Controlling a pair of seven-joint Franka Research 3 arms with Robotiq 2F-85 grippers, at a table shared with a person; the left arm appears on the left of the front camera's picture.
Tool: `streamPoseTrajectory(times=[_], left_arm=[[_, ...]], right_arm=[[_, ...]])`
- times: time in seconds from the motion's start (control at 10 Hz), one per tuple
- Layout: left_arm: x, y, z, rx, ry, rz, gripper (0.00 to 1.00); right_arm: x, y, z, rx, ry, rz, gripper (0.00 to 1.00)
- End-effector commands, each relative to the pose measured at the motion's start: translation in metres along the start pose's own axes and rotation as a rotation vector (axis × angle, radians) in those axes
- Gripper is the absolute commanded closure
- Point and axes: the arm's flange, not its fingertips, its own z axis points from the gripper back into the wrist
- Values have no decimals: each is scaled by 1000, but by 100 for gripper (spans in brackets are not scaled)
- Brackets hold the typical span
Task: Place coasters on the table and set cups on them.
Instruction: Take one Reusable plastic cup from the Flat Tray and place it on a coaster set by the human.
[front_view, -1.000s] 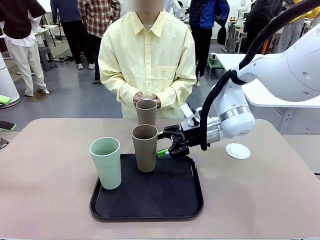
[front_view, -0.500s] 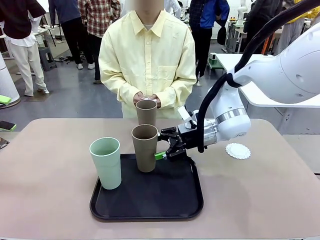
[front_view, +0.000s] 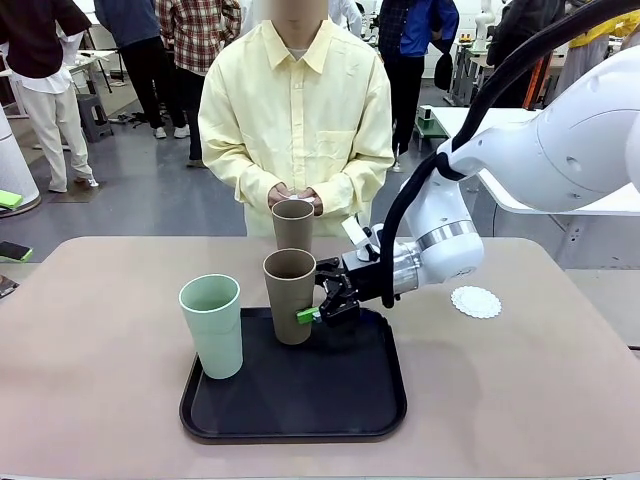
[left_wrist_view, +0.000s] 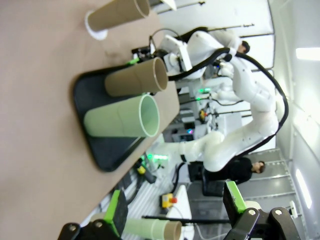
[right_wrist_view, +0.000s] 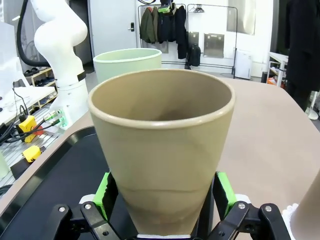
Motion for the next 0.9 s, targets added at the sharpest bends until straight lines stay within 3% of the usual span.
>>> streamPoseTrajectory(times=[0.0, 0.3, 0.4, 0.5, 0.6, 0.7, 0.8], left_arm=[[0, -1, 1, -10, -4, -14, 0], [0, -1, 1, -10, -4, -14, 0], [0, -1, 1, -10, -4, -14, 0], [0, -1, 1, -10, -4, -14, 0], [0, -1, 1, -10, -4, -14, 0], [0, -1, 1, -10, -4, -14, 0], [0, -1, 1, -10, -4, -14, 0]], right_arm=[[-2, -10, -12, 47, 4, -3, 0], [-2, -13, -21, 76, -6, -5, 0], [-3, -13, -20, 80, -9, 0, 33], [-3, -13, -20, 76, -14, -2, 49], [-4, -12, -19, 70, -15, -1, 86], [-4, -12, -19, 66, -14, -1, 100], [-4, -11, -18, 53, -1, -4, 100]])
